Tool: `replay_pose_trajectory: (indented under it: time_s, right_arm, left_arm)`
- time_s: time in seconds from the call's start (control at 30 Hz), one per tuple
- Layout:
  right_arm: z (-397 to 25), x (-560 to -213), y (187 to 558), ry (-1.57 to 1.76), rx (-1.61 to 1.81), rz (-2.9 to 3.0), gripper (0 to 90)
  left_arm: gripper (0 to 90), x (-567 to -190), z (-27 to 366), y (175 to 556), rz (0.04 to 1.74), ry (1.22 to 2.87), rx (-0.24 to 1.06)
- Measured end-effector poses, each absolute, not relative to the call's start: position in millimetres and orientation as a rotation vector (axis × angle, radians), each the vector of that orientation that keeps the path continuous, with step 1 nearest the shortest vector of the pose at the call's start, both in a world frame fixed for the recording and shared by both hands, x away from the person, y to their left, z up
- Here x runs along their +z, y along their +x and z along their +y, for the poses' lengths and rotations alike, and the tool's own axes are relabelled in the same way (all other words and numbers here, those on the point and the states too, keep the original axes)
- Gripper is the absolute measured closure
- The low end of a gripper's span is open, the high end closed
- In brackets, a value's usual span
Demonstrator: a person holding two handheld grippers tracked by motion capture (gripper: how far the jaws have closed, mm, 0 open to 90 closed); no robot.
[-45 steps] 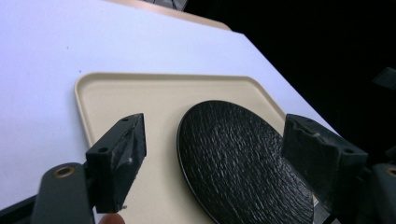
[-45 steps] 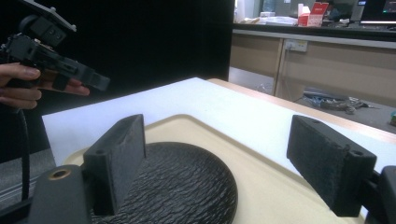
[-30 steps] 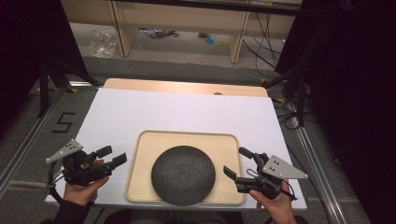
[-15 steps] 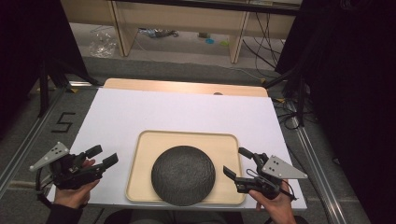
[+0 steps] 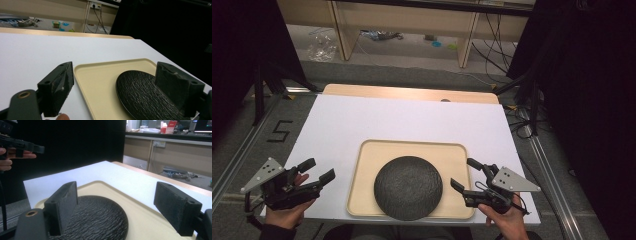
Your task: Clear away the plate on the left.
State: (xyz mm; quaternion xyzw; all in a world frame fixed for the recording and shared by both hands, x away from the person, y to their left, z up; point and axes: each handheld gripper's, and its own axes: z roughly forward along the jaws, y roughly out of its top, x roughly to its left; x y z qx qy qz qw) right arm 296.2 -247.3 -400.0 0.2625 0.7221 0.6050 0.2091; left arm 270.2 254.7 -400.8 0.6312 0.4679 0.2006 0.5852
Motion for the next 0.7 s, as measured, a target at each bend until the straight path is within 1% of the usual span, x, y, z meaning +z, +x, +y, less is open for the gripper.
replay_pose_trajectory:
  time_s: [0.43, 0.7]
  right_arm:
    - [-247.8, -399.3, 295.7, 0.737, 1.671, 2.017, 20.4]
    - [-248.0, -399.4, 297.2, 0.710, 1.676, 2.008, 20.3]
  left_arm:
    - [15.9, -401.8, 252.1, 269.7, 1.093, 1.468, 0.474]
    - [16.1, -402.8, 248.0, 271.2, 1.080, 1.502, 0.471]
